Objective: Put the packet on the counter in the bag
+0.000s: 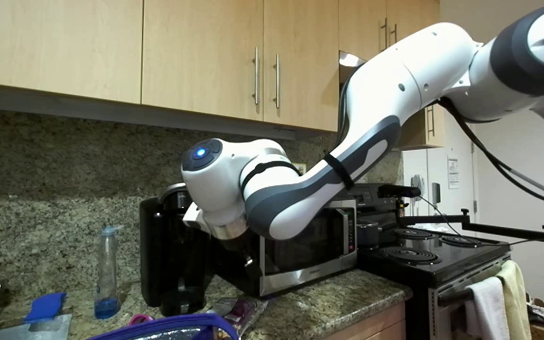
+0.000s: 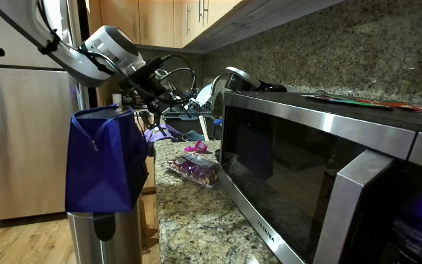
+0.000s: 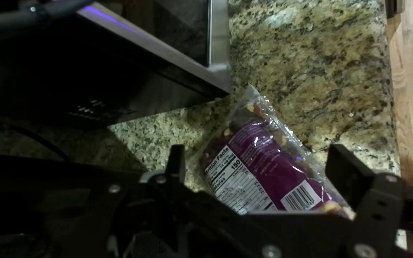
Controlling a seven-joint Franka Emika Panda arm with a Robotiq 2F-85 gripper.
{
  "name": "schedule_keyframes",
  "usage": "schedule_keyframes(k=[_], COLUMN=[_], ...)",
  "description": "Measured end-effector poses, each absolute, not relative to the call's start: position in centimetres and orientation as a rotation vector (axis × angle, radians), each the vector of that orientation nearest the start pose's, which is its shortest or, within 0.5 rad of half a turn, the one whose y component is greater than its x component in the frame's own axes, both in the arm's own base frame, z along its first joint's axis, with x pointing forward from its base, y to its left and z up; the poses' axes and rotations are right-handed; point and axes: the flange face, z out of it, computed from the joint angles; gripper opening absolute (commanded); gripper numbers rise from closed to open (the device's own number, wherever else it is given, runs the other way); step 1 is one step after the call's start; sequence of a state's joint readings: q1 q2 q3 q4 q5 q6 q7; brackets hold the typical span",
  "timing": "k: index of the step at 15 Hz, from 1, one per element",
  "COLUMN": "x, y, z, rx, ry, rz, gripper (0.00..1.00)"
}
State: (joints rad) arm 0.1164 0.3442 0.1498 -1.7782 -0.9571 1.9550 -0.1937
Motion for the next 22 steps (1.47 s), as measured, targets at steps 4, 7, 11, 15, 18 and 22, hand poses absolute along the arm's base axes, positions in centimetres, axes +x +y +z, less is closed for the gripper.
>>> schedule_keyframes(k=[4,7,11,15,18,22], x=[63.0,62.4,63.0,63.7,64.4,65.9], y=[8.3,6.5,6.7,8.3,8.9,8.6], z=[36.5,35.8,34.5,32.9,32.0,31.7], rx=[2.169,2.206,2.195,2.192,2.166,2.121], ry=[1.166,1.179,1.38,1.628,1.747,1.8], rz=[-0.284,-0.409,-0.424,-0.455,-0.476,-0.422], gripper=[1.0,1.0,1.0,1.0,1.0,1.0])
